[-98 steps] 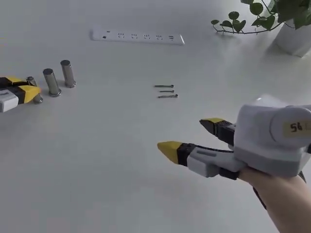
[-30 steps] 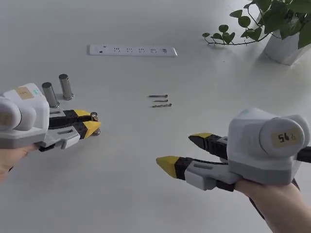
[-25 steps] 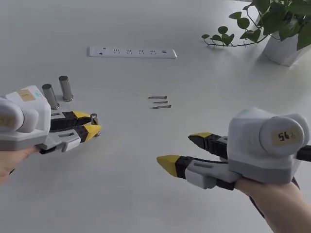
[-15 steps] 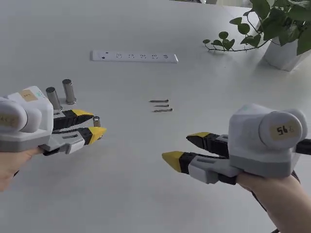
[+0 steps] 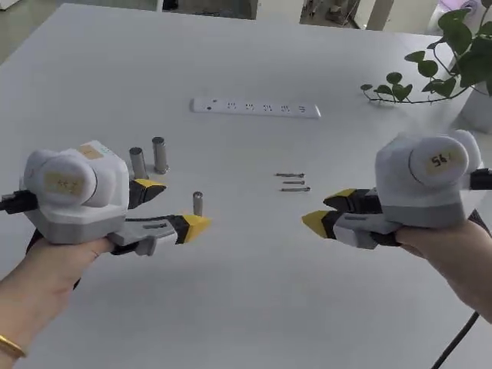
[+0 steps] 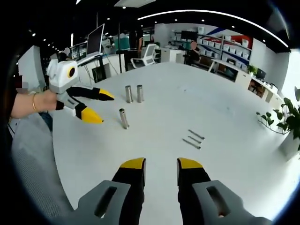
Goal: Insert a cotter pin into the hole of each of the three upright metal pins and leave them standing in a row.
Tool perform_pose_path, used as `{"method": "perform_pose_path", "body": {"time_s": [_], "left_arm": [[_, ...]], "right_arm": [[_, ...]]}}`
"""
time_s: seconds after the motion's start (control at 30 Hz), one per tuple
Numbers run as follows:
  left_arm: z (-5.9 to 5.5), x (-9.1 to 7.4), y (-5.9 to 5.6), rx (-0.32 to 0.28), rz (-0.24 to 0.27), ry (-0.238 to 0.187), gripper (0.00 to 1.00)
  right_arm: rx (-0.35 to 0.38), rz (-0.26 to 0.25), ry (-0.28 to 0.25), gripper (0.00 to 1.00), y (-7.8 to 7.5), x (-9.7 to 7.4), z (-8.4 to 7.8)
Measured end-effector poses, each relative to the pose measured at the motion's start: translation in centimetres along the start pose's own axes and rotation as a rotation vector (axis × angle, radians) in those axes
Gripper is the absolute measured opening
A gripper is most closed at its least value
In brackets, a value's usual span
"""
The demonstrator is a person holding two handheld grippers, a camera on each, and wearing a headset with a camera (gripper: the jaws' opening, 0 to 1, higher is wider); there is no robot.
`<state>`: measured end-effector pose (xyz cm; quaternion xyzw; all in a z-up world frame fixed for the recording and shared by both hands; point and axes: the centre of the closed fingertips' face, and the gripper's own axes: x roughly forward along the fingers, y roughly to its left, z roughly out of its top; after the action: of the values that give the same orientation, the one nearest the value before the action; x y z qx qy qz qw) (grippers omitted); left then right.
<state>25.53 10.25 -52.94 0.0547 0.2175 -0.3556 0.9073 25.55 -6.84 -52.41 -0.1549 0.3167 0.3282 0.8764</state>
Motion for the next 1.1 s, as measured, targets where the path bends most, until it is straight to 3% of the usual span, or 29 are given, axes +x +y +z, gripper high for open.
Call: {"method": "perform_pose_path", "body": {"time_s": [0.27,0.43,0.57,0.67,1.1], "left_arm": [[-0.4,-1.4,-0.7,-0.039,0.027,0.011,0.56],[-0.9,-1.7,-1.0,-0.051,0.050,0.023,0.58],[-0.6,-2.2,-1.0,-0.041,0.087,0.015,0.57],[-0.6,-2.5,-1.2,-0.034,0.088,0.018,0.57],[-1.7,-3.1,-1.0,-0.051,0.113,0.036,0.57]], "right_arm": [[-0.068,0.025,0.044,0.18,-2.0,1.6,1.0],[-0.059,0.032,0.059,0.14,-3.8,3.0,1.3],[-0.139,0.015,0.098,0.11,-4.9,4.1,0.9],[-0.208,-0.017,0.156,0.09,-6.4,5.0,0.3],[-0.244,0.039,0.242,0.05,-8.0,8.7,-0.8]]}}
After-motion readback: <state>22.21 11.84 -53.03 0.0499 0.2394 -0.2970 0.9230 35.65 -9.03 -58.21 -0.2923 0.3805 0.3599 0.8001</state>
